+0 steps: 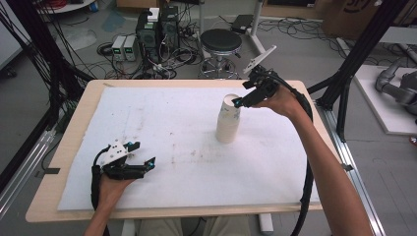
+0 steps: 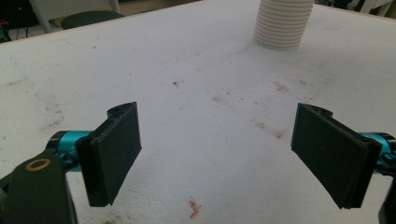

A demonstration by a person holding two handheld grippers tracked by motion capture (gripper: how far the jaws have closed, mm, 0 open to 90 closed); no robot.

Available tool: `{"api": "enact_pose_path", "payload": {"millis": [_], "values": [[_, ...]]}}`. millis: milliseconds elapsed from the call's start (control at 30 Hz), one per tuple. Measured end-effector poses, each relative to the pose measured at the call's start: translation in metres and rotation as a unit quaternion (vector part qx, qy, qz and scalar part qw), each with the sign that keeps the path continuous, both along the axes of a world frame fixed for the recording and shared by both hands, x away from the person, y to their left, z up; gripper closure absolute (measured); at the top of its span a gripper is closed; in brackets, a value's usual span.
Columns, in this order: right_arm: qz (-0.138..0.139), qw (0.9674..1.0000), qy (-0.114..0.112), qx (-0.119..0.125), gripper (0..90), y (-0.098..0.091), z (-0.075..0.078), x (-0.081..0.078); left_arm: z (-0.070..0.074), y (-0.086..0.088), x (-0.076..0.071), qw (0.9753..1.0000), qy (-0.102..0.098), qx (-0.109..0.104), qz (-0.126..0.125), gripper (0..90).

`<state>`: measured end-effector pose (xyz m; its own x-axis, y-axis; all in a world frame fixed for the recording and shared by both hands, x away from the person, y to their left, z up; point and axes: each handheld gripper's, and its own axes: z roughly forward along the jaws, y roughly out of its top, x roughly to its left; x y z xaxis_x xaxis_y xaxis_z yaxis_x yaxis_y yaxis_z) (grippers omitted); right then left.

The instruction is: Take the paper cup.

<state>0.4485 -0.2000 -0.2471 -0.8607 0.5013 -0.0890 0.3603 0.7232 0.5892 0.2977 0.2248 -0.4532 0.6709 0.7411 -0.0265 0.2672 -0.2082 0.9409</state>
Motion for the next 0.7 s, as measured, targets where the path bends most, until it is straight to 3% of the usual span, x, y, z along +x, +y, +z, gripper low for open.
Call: {"api": "enact_pose_path", "payload": {"millis": [267,700], "values": [[0.008,0.9996,0.018,-0.021,18.4,0.016,-0.003,0.009,0.0,0.0,0.0,1.0,0.0,0.001,-0.001,15.8],[0.009,0.9987,0.041,-0.03,19.7,0.019,-0.01,0.015,0.0,0.0,0.0,1.0,0.0,0.0,0.0,15.8]]}}
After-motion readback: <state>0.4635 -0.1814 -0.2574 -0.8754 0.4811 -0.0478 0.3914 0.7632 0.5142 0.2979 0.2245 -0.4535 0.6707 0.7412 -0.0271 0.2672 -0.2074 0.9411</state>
